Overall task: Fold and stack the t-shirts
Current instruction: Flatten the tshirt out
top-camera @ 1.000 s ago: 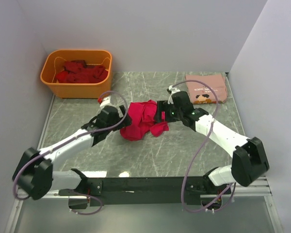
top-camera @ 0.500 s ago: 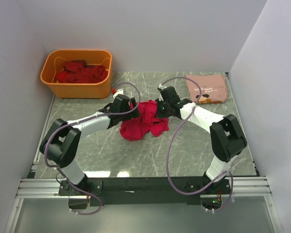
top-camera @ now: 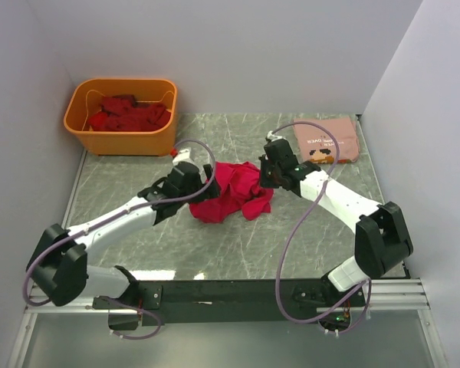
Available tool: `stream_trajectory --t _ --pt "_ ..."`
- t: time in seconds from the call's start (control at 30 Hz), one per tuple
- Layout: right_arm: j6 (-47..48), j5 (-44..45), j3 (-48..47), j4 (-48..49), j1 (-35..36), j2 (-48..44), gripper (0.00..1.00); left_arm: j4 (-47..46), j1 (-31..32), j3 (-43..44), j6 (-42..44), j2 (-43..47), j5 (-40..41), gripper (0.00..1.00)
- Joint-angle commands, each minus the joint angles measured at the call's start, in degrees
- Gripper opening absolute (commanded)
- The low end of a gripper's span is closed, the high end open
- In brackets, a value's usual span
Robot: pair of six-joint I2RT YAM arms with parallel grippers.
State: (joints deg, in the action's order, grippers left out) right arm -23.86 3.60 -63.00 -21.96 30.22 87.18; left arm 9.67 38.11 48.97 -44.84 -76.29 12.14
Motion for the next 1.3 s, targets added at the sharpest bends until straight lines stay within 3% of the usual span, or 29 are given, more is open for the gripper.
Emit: stream_trajectory --t 0.0,0.13,0.3,0.47,0.6,0.67,0.7,0.77,0.8,0.97,1.27 --pt "-1.1 -0.08 1.3 -1.25 -0.16 -2.71 0.0 6.23 4.77 -0.46 -2.26 2.55 3.41 1.0" --pt "-1.19 -0.96 2.09 -0.81 -0.16 -3.06 0.0 9.4 10.04 -0.01 -5.68 1.33 5.78 0.99" --pt "-0.84 -1.75 2.36 -0.19 -0.16 -3.24 0.0 10.55 11.29 0.77 -9.03 -4.65 8.69 0.99" --pt "-0.84 -1.93 3.32 0.33 -0.16 -3.5 0.0 8.78 11.37 3.93 -9.56 -11.49 9.48 0.88" --pt "-0.75 -0.88 3.85 0.25 -0.16 -4.29 0.0 11.77 11.29 7.28 -12.02 -13.62 12.63 0.52" --pt "-0.75 0.35 4.03 -0.02 -0.16 -4.65 0.0 12.83 11.29 7.37 -12.38 -11.96 13.43 0.42" --pt "-0.67 0.97 3.85 -0.45 -0.25 -4.91 0.0 13.44 11.37 7.28 -13.33 -11.17 14.65 0.3" --pt "-0.75 2.9 3.68 -1.07 -0.16 -5.26 0.0 16.86 11.37 7.45 -14.74 -8.89 16.76 0.17" --pt "-0.75 3.6 3.59 -1.33 -0.25 -5.87 0.0 18.09 11.29 7.46 -16.4 -8.09 17.82 0.01" --pt "-0.49 10.36 1.49 -3.35 -0.42 -8.86 0.0 27.31 11.29 9.65 -18.61 -2.21 25.9 0.01" --pt "1.44 19.95 -13.28 -7.84 -2.62 -17.81 0.0 35.94 11.29 20.63 -18.35 10.53 45.31 0.01"
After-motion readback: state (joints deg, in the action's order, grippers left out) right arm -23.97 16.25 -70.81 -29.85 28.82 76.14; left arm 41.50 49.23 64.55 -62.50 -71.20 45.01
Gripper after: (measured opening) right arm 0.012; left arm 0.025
